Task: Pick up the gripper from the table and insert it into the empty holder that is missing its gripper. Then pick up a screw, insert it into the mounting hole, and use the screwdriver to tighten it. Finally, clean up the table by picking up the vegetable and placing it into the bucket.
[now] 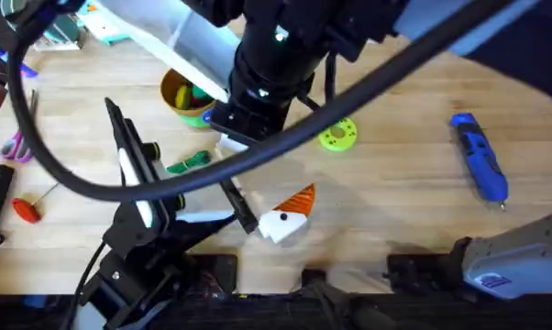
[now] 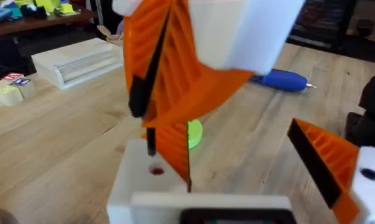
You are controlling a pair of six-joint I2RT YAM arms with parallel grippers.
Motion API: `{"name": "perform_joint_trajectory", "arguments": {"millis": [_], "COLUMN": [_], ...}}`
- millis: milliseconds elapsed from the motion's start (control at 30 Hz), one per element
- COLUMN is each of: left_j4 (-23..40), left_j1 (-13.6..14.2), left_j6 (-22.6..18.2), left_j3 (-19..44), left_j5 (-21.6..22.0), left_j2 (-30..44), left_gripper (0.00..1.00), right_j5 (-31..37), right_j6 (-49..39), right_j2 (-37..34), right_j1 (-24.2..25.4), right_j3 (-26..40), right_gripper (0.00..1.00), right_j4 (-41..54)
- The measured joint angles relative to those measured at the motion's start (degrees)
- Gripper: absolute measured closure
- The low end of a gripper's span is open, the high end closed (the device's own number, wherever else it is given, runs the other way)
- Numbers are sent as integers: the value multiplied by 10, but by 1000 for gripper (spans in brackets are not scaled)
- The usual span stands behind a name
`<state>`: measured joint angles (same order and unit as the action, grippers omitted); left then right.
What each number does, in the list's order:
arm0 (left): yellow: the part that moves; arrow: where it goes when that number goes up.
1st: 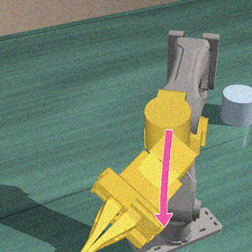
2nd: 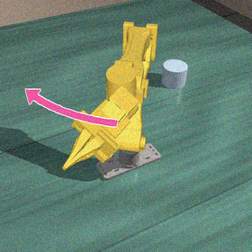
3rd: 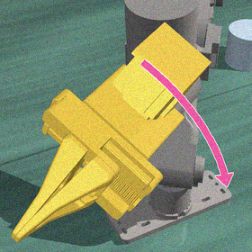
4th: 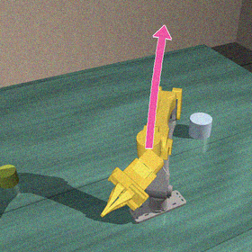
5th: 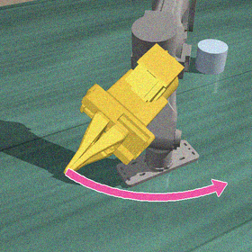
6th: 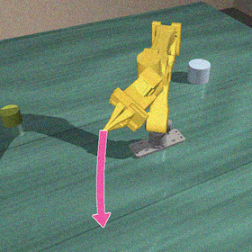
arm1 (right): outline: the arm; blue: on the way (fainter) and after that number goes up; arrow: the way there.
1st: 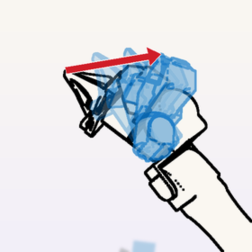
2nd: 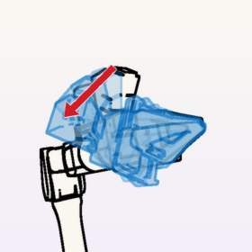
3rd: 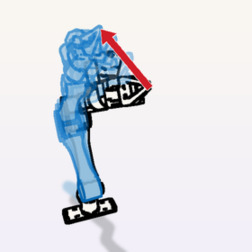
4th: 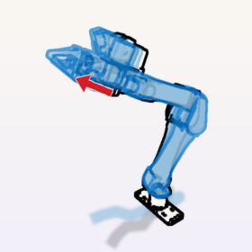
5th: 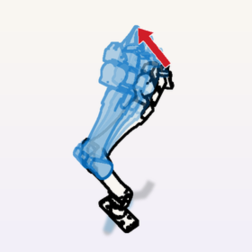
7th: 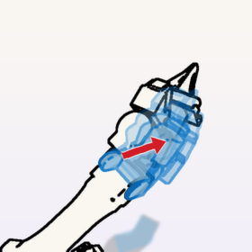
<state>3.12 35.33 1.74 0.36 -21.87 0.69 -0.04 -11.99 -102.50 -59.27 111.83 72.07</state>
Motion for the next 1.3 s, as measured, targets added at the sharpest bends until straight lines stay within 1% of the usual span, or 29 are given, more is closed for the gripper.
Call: {"name": "perform_joint_trajectory", "arguments": {"millis": [267,533,767,1300], "left_j4": [0,0,1,1], "left_j1": [0,0,0,0], "left_j6": [0,0,5,5], "left_j3": [0,0,0,0], "left_j5": [0,0,0,0], "left_j2": [0,0,1,1], "left_gripper": [8,9,9,8], "right_j5": [-18,-8,-8,7], "right_j6": [0,0,0,0], "right_j2": [0,-2,-26,-26], "right_j1": [-5,-5,-10,-13], "right_j3": [0,0,3,5], "right_gripper": [994,994,994,994], "right_j4": [0,0,-3,6]}}
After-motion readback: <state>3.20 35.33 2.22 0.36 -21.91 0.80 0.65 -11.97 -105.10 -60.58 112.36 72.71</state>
